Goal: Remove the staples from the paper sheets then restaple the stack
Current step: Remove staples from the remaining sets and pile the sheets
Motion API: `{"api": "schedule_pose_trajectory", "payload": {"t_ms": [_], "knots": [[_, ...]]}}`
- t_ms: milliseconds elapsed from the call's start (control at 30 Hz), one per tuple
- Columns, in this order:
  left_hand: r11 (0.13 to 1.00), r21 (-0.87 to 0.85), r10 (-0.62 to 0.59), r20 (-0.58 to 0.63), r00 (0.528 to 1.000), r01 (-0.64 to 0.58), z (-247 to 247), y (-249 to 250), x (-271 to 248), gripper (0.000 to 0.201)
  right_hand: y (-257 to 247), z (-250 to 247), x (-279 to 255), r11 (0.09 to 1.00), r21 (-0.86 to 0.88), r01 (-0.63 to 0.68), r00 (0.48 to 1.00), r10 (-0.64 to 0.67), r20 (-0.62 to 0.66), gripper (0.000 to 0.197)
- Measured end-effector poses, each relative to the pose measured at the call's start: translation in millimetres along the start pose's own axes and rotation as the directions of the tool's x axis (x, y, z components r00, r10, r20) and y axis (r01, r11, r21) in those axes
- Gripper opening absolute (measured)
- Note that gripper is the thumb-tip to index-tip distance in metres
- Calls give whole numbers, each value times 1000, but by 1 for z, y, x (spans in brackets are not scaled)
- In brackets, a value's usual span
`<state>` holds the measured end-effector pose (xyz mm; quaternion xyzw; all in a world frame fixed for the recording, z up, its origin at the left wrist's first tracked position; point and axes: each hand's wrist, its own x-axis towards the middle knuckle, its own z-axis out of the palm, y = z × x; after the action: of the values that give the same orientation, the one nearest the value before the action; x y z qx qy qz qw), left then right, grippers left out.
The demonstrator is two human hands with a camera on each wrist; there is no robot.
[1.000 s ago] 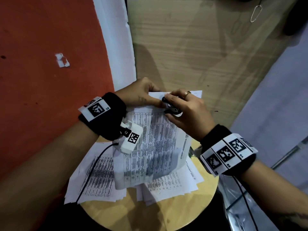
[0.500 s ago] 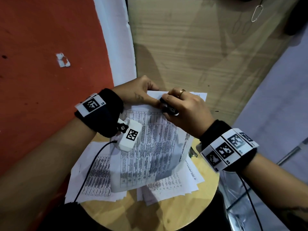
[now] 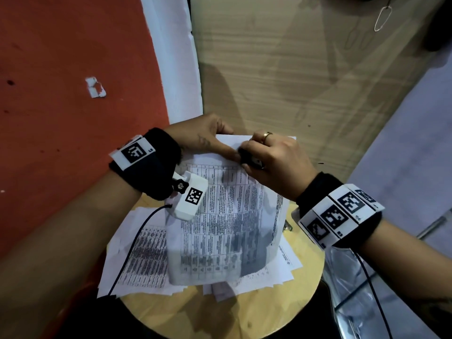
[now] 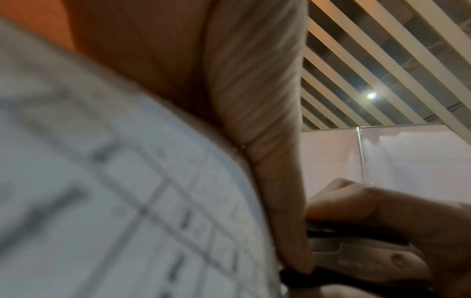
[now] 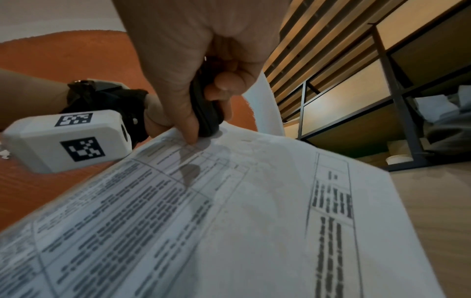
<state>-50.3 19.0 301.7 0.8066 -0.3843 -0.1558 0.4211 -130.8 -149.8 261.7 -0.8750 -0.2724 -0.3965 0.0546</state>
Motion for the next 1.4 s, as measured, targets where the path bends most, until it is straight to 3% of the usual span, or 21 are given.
{"api": "schedule_pose_trajectory", "payload": {"t_ms": [167, 267, 400, 467, 667, 767, 900, 1000, 1067, 1167, 1233, 1367, 1400], "knots": [[998, -12, 66, -6, 998, -66, 3, -2, 2, 6, 4, 1, -4, 988, 125, -92, 994, 99, -51, 24], [994, -39, 102, -79, 992, -105, 3, -7, 4, 10, 5, 2, -5, 966, 212, -149, 984, 166, -67, 24], [985, -35, 163, -127, 979, -168, 1, -8, 3, 56, 9, 1, -5, 926, 326, -190, 969, 231, -92, 28], [981, -26, 185, -146, 972, -190, 1, -9, 3, 64, 10, 1, -5, 917, 352, -186, 965, 239, -113, 29], [982, -28, 178, -200, 963, -187, 3, -11, 2, 45, 9, 1, -3, 913, 375, -160, 953, 242, -184, 28], [981, -10, 185, -258, 948, -194, 8, -14, 4, 43, 7, 2, -2, 960, 251, -125, 962, 179, -206, 27], [988, 4, 149, -281, 948, -155, 10, -17, 4, 18, 5, 3, 0, 997, 63, -52, 972, 65, -225, 24], [990, 68, 141, -321, 937, -125, 12, -18, 7, 21, 1, 7, -1, 998, -37, -45, 980, 37, -196, 19], [986, 141, 137, -371, 918, -91, 12, -20, 6, 20, 5, 6, -1, 989, -33, -141, 967, 130, -219, 17], [980, 185, 137, -385, 913, -69, 7, -29, 1, 26, 19, -1, -3, 935, 134, -327, 888, 353, -293, 18], [980, 195, 125, -398, 909, -49, 4, -33, -2, 26, 19, 1, -7, 923, 169, -346, 889, 380, -255, 19], [978, 203, 122, -356, 927, -50, 3, -29, -4, 6, 10, 16, -14, 906, 212, -367, 913, 395, -105, 28], [977, 203, 127, -346, 930, -58, 2, -29, -4, 10, 10, 19, -15, 897, 215, -386, 912, 406, -57, 32]]}}
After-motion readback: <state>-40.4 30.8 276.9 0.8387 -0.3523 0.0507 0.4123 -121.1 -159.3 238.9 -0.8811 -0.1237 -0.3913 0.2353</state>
